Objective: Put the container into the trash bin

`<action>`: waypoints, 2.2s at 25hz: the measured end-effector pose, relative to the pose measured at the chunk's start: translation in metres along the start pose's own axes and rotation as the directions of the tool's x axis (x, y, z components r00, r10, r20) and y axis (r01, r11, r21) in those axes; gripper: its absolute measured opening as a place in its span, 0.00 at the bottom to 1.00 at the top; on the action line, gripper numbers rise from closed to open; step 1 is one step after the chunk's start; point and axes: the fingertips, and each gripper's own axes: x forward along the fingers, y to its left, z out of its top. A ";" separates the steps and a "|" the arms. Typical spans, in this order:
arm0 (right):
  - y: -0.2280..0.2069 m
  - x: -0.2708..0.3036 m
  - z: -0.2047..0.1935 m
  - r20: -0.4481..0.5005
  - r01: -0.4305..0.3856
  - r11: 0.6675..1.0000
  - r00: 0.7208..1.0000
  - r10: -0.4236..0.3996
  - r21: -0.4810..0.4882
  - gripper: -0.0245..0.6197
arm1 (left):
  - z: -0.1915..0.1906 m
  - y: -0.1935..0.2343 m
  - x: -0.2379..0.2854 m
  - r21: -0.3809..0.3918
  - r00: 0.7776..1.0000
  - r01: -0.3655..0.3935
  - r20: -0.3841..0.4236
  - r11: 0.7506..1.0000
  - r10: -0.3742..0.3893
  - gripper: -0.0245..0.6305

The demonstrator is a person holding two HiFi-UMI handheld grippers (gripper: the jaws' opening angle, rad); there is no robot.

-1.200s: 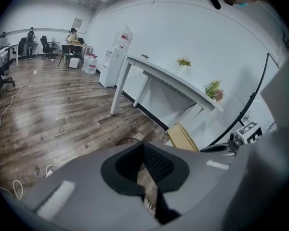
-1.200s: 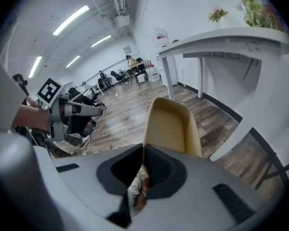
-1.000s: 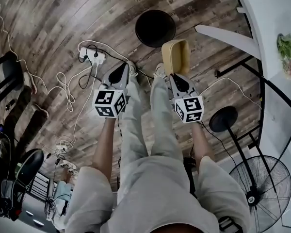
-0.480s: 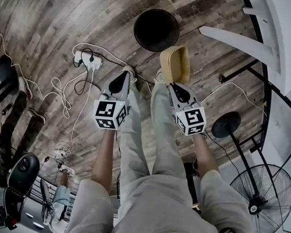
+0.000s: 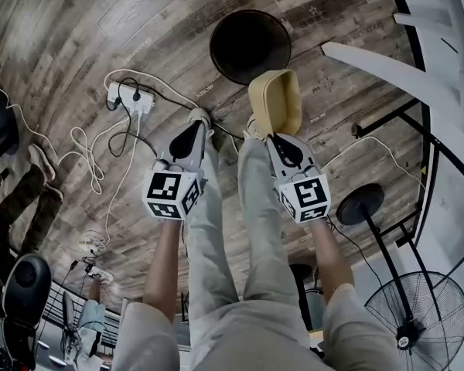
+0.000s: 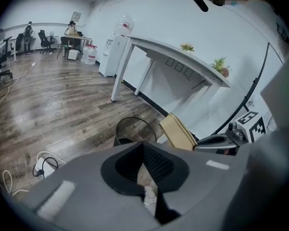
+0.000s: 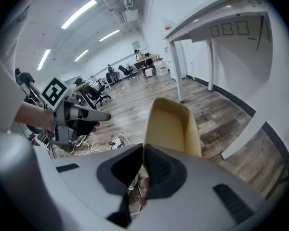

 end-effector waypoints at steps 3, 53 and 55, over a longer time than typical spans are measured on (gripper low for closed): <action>-0.002 0.010 -0.001 0.000 -0.001 1.000 1.000 0.001 -0.011 0.08 | -0.008 0.003 0.000 -0.023 1.000 -0.001 0.006 1.000 0.001 0.05; -0.088 0.228 -0.009 -0.383 -0.026 0.998 0.924 0.002 -0.056 0.08 | -0.004 0.054 0.002 -0.093 1.000 -0.013 -0.029 0.996 0.011 0.05; -0.088 0.229 -0.011 -0.398 -0.031 0.998 0.917 0.006 -0.058 0.08 | -0.003 0.053 0.002 -0.094 1.000 -0.013 -0.027 0.995 0.010 0.05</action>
